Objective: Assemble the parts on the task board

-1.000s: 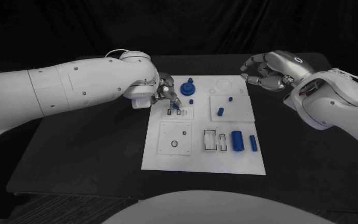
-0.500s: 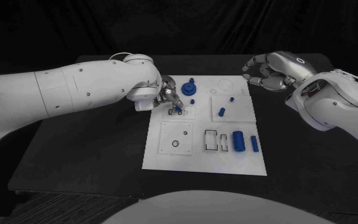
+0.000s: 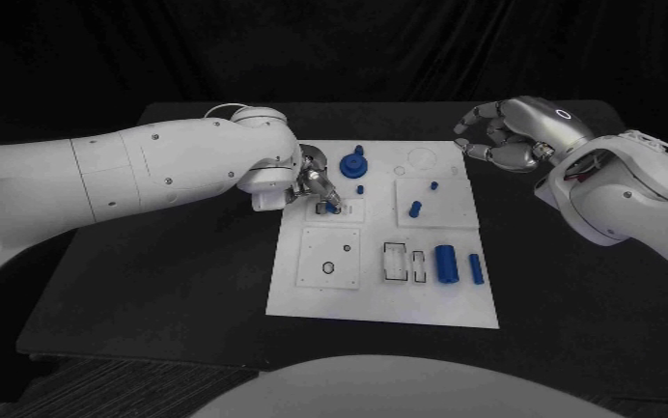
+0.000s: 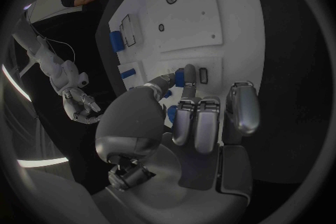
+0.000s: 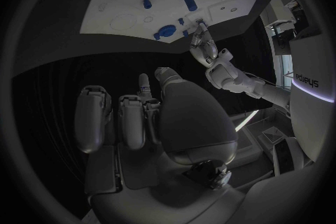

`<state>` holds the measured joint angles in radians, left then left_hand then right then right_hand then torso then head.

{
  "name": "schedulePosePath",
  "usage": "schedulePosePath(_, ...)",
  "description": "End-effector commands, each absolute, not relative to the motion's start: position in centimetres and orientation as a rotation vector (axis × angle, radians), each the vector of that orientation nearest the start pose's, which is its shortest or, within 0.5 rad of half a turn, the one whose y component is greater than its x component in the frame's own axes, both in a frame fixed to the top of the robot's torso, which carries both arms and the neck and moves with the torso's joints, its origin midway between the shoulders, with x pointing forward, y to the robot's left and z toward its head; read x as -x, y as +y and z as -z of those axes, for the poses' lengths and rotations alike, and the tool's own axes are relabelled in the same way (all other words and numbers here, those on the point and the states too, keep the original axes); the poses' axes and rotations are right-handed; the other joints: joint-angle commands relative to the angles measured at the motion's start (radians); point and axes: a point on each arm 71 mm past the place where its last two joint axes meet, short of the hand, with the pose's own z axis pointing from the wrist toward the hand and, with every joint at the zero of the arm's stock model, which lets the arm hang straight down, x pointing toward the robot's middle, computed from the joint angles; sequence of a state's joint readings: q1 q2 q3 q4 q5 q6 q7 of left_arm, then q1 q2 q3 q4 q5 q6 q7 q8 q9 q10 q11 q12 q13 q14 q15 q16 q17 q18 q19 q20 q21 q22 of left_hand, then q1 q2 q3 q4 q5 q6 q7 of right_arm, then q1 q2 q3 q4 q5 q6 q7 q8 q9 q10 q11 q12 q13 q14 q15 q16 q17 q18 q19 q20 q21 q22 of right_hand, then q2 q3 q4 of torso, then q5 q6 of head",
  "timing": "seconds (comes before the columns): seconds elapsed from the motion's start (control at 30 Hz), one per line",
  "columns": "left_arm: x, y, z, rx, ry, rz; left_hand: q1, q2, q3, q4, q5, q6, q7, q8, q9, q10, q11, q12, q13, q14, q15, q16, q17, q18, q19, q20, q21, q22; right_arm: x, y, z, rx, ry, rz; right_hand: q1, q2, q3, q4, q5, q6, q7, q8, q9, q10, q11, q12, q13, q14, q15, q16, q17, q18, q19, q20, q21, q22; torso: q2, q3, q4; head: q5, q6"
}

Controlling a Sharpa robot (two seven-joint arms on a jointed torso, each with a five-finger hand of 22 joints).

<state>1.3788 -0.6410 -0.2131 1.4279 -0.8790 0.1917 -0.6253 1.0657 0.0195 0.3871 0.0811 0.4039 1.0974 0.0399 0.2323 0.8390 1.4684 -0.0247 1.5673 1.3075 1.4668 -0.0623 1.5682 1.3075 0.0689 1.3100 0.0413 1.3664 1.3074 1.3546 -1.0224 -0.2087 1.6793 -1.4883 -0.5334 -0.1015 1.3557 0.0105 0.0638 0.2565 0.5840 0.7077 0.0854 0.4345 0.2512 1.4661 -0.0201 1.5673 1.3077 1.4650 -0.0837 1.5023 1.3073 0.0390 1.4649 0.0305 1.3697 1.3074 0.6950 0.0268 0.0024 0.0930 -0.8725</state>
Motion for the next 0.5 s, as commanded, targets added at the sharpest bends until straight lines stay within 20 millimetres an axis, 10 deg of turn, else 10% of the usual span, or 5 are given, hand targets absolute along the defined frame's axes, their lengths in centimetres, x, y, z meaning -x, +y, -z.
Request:
schedulePosePath(0.03, -49.35, 15.19, 21.16, 0.092, 2.441, 0.348, 0.0, 0.007, 0.005, 0.0, 0.002, 0.014, -0.009, -0.003, -0.001, 0.102, -0.006, 0.004, 0.263, 0.104, -0.009, 0.003, 0.263, 0.008, 0.001, 0.001, -0.003, 0.02, -45.68, -24.58, 15.01, 0.157, 1.478, -0.573, 0.01, -0.001, 0.007, 0.0, 0.003, 0.007, -0.001, -0.007, -0.001, 0.105, 0.007, 0.004, 0.263, 0.083, 0.008, -0.005, 0.159, 0.009, 0.024, 0.004, -0.006, 0.2, -0.001, 0.0, -0.0008, 0.003, 0.0)
schedulePosePath(0.5, -49.29, 15.05, 21.4, 0.075, 2.442, 0.358, -0.001, 0.007, 0.005, 0.0, 0.002, 0.015, -0.009, -0.003, -0.001, 0.102, -0.006, 0.004, 0.263, 0.104, -0.009, 0.003, 0.263, 0.008, 0.0, 0.001, -0.004, 0.02, -45.67, -24.6, 15.1, 0.156, 1.483, -0.571, 0.014, -0.001, 0.01, -0.003, 0.005, 0.007, -0.001, -0.007, -0.002, 0.105, 0.007, 0.004, 0.263, 0.082, 0.008, -0.006, 0.157, 0.009, 0.024, 0.004, -0.006, 0.2, -0.001, -0.0001, -0.0009, 0.001, 0.0)
